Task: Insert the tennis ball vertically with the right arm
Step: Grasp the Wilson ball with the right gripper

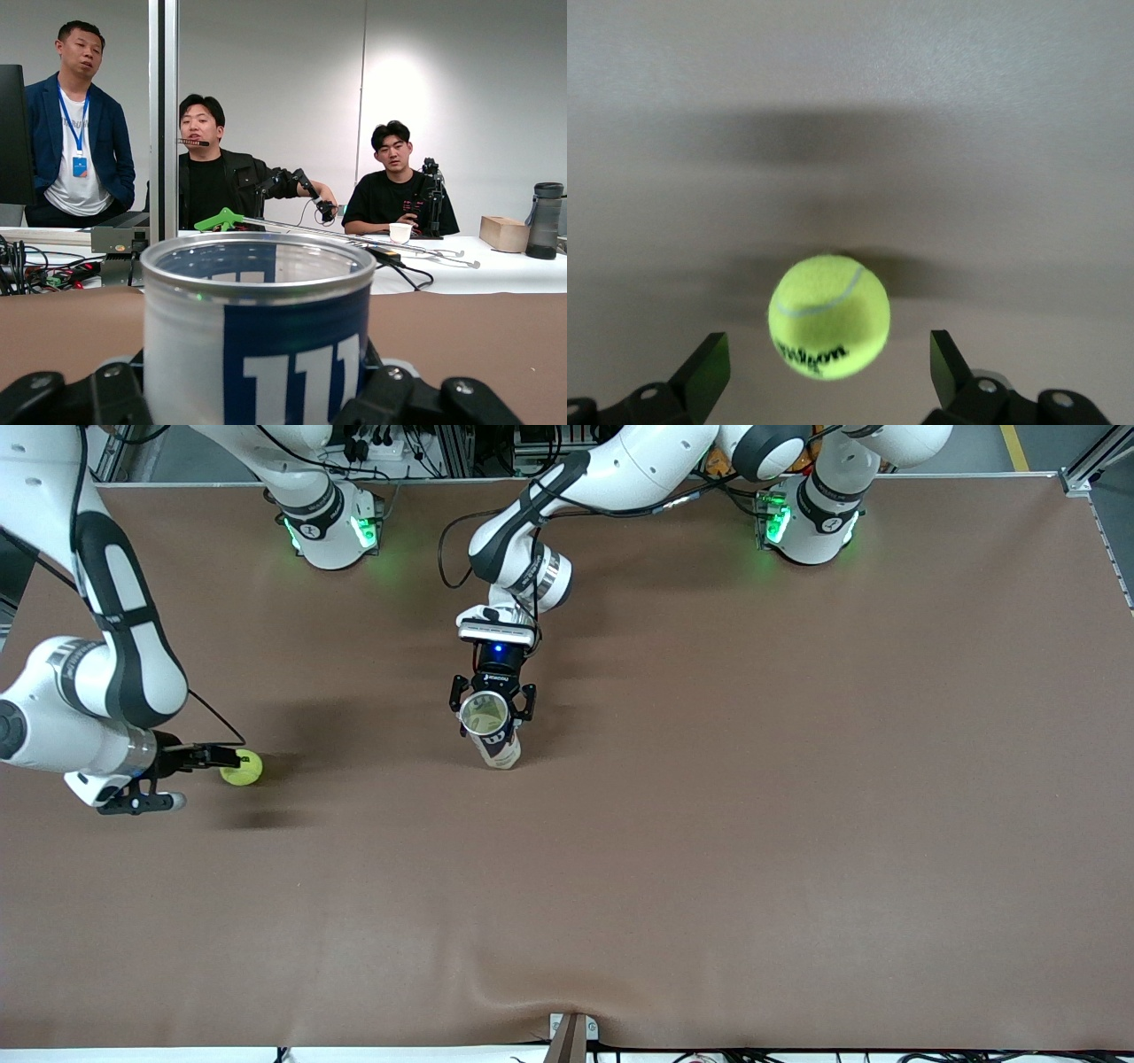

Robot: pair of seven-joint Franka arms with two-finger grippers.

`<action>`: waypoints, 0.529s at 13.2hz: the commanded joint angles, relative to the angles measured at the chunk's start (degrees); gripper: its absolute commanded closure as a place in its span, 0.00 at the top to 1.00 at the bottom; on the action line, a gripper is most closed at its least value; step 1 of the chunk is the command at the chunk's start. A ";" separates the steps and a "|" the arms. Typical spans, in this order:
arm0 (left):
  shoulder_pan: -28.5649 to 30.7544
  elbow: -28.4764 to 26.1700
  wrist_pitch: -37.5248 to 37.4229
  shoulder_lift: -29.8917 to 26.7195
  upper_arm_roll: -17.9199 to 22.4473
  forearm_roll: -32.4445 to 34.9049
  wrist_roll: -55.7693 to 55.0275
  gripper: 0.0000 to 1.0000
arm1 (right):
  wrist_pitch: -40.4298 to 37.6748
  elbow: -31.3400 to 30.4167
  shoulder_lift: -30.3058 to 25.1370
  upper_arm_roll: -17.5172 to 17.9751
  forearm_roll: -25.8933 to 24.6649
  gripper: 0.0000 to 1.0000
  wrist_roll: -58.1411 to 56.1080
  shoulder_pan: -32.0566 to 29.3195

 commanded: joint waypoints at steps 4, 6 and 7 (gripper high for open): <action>-0.09 2.94 -1.09 2.19 -0.47 -0.06 0.25 0.79 | 3.67 -0.08 3.56 1.23 2.26 1.00 -2.98 -2.30; -0.09 2.94 -1.09 2.11 -0.47 -0.06 0.25 0.79 | 3.24 -0.17 3.74 1.23 2.87 0.94 -3.25 -2.65; -0.09 2.94 -1.09 2.11 -0.47 -0.06 0.25 0.79 | 3.06 -0.25 3.74 1.23 3.22 0.86 -3.25 -2.65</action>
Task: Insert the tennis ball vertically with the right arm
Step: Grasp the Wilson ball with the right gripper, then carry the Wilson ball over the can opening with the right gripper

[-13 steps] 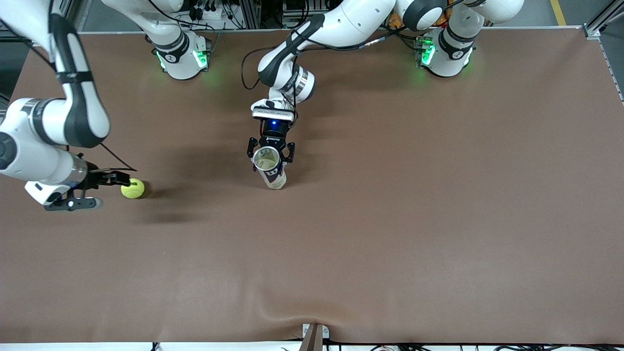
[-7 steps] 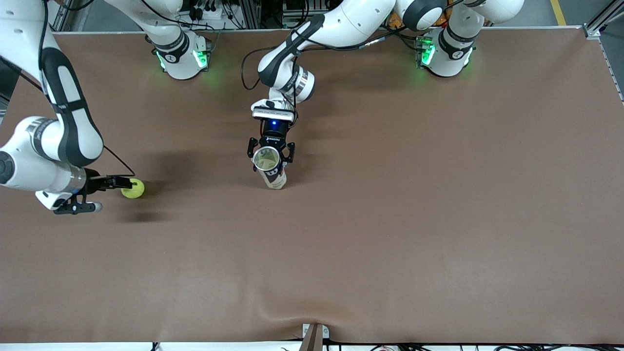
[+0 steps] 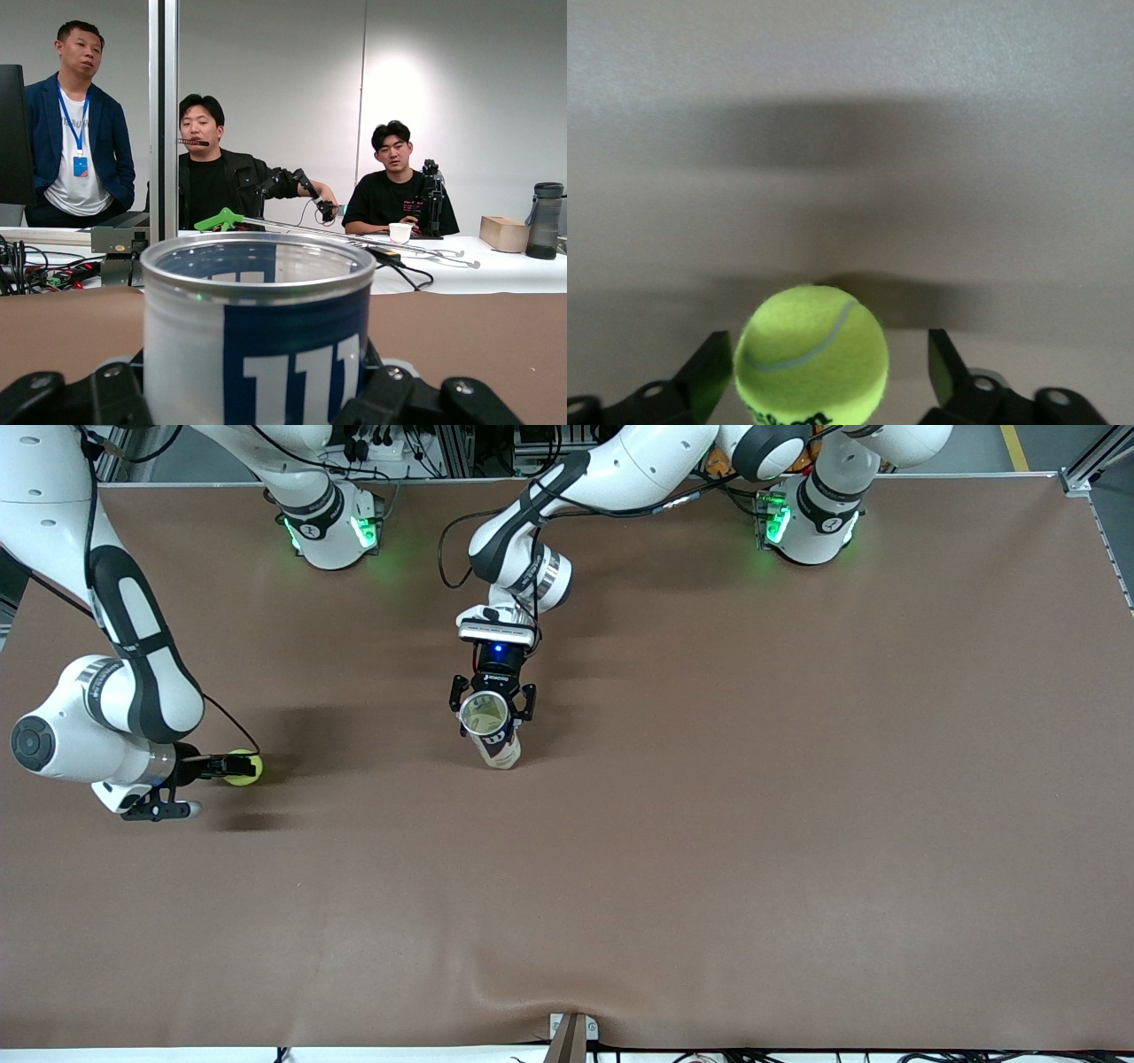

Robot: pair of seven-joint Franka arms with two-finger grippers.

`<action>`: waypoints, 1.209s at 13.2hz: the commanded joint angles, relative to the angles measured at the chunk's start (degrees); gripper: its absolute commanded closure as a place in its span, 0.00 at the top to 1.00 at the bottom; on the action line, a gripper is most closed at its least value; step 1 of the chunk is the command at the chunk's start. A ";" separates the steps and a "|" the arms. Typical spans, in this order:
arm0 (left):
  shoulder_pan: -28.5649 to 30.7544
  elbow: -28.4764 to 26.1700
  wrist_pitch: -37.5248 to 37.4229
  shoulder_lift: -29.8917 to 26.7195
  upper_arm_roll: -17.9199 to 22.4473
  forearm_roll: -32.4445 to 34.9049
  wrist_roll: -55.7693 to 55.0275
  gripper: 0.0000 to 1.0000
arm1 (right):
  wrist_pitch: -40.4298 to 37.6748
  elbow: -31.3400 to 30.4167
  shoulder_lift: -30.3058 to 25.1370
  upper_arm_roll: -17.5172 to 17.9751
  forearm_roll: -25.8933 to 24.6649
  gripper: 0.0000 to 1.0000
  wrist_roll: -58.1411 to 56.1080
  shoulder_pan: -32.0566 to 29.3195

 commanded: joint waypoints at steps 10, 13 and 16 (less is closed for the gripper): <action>-0.18 2.94 -1.00 2.11 -0.55 0.03 0.42 0.79 | -8.49 3.77 -0.96 1.41 4.59 0.22 -0.89 0.37; -0.18 2.94 -1.00 2.19 -0.47 0.03 0.51 0.79 | -14.75 8.00 -2.19 1.50 4.94 0.21 3.40 3.00; -0.18 2.94 -1.00 2.19 -0.47 0.03 0.51 0.79 | -16.77 8.01 -5.62 1.59 5.03 0.21 12.53 8.18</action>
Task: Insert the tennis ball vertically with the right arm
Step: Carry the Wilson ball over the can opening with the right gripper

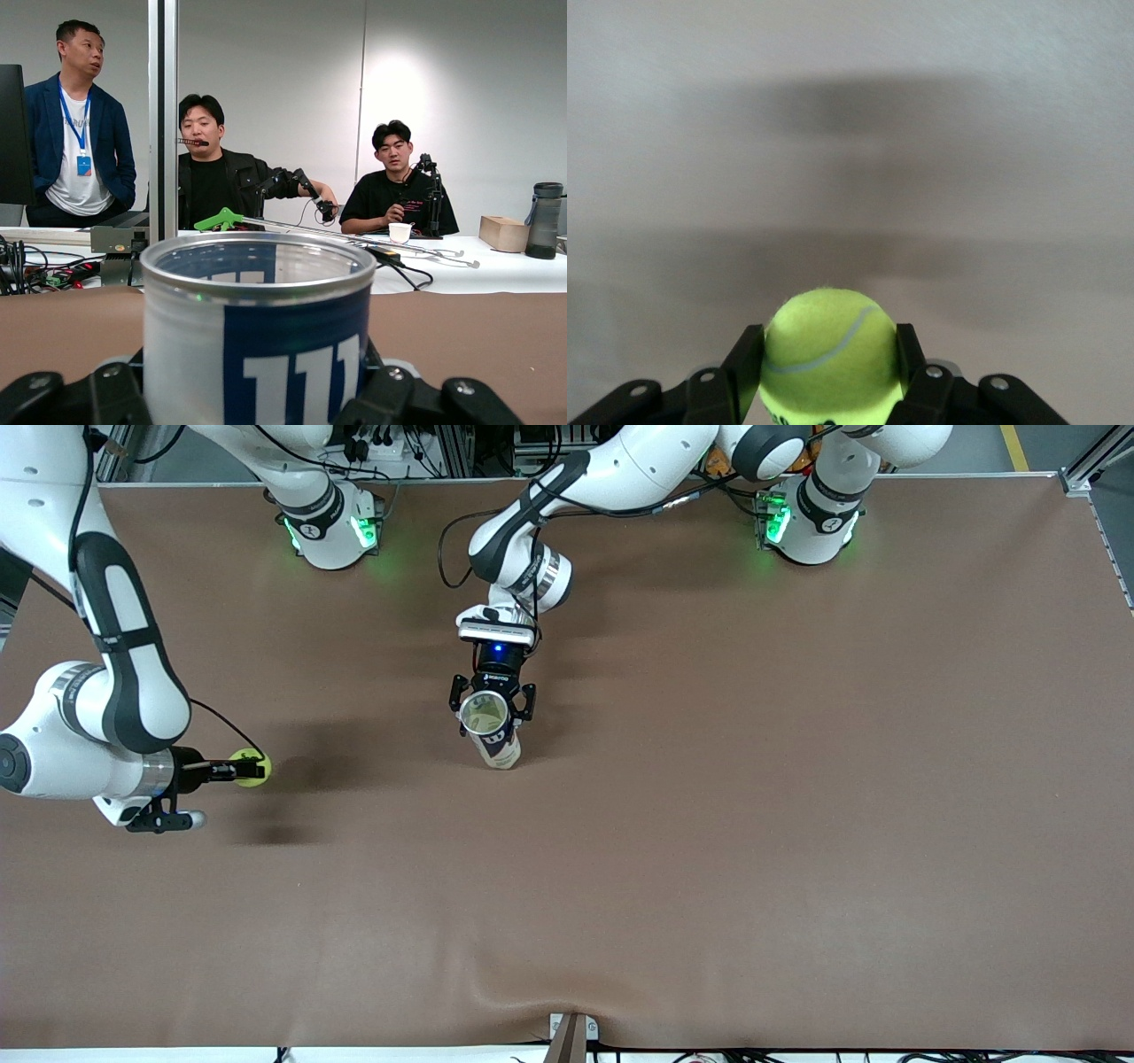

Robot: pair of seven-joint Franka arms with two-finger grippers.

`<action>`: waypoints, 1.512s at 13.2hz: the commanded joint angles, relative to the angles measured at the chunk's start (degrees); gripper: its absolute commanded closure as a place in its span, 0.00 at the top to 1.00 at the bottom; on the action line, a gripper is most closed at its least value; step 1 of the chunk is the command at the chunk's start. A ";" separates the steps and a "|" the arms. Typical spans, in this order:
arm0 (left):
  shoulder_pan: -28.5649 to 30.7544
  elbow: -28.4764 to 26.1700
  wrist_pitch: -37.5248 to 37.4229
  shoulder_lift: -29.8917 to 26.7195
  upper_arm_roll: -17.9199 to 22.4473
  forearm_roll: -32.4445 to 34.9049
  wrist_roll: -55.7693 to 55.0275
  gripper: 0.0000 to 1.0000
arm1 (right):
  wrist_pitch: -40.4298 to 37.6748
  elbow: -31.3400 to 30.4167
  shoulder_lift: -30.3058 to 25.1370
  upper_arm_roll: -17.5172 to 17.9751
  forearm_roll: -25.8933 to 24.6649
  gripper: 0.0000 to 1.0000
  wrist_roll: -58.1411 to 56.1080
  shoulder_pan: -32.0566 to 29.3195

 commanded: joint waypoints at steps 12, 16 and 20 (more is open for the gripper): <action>-0.16 2.94 -1.00 2.10 -0.45 0.03 0.51 0.80 | -6.17 1.54 -13.70 -0.12 5.67 0.21 41.49 26.98; -0.16 2.94 -1.00 2.01 -0.45 -0.06 0.42 0.83 | -4.77 3.92 -13.36 -0.30 4.96 0.21 49.75 34.02; -0.16 2.86 -1.00 2.10 -0.45 0.03 0.42 0.83 | -2.31 4.01 -12.92 -0.30 4.70 0.21 53.81 38.15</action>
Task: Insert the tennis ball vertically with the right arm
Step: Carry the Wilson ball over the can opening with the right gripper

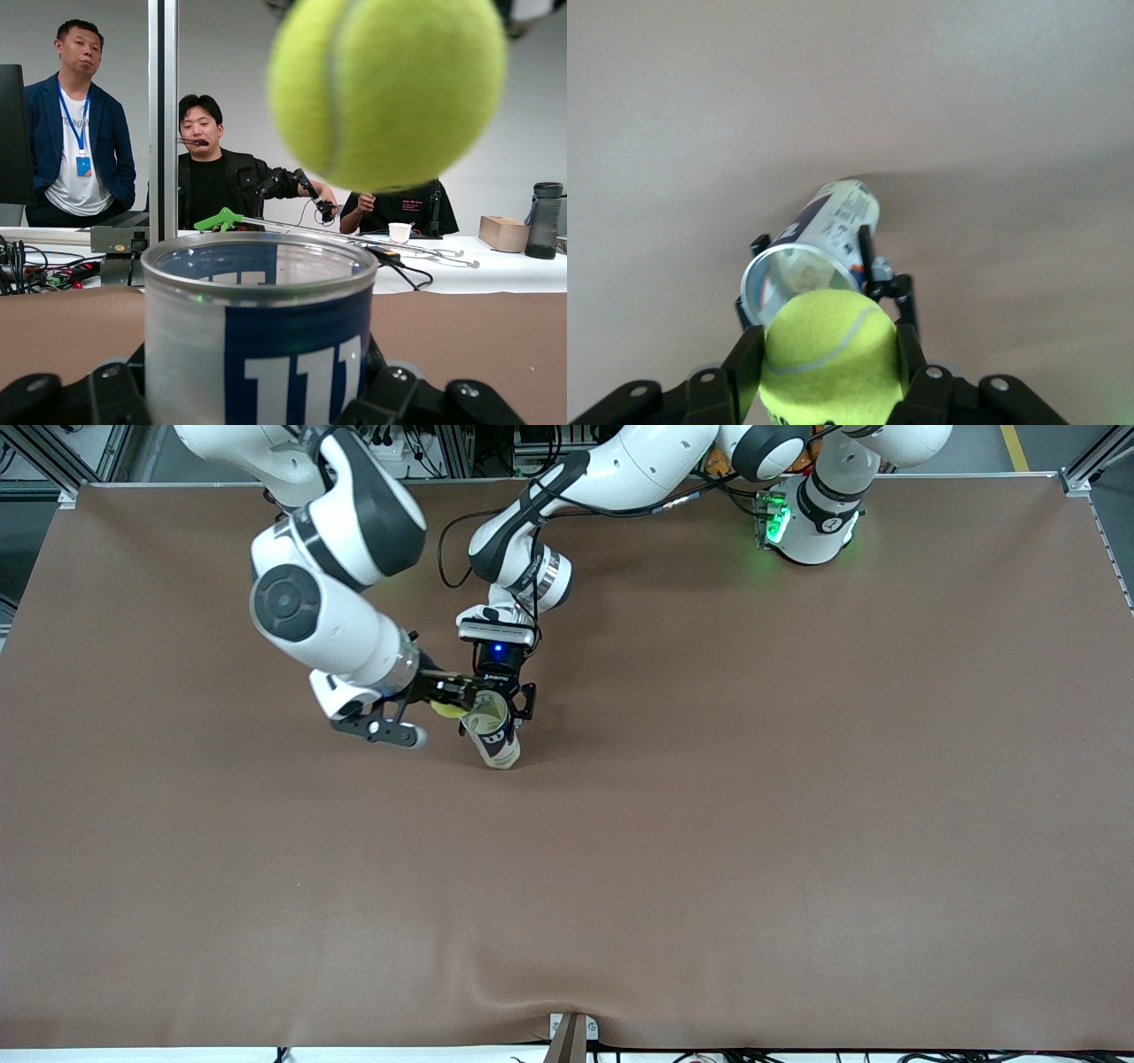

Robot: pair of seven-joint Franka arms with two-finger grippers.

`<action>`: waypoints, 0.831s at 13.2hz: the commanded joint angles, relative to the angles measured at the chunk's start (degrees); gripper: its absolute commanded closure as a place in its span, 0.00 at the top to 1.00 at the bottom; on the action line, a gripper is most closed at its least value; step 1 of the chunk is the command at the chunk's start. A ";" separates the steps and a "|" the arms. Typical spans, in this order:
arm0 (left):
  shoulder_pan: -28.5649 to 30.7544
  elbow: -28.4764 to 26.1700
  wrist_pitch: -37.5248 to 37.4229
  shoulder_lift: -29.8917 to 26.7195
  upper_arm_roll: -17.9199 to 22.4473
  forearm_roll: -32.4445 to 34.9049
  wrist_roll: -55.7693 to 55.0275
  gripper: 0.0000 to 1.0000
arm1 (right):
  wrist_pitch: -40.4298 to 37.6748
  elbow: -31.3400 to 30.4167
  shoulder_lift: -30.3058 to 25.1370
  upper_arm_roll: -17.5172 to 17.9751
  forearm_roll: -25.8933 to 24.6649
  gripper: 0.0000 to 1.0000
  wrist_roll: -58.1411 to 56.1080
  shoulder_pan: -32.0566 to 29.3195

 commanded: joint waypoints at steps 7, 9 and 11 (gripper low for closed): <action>-0.15 2.85 -0.99 2.00 -0.44 -0.06 0.42 0.84 | 5.19 0.55 2.69 -0.88 -1.96 0.21 2.92 3.41; -0.15 2.85 -0.99 2.00 -0.44 0.03 0.42 0.85 | 6.07 0.64 3.21 -0.97 -2.93 0.21 2.92 3.32; -0.15 2.85 -0.99 1.92 -0.44 0.03 0.33 0.88 | 6.42 0.55 3.39 -0.97 -3.11 0.21 2.92 3.32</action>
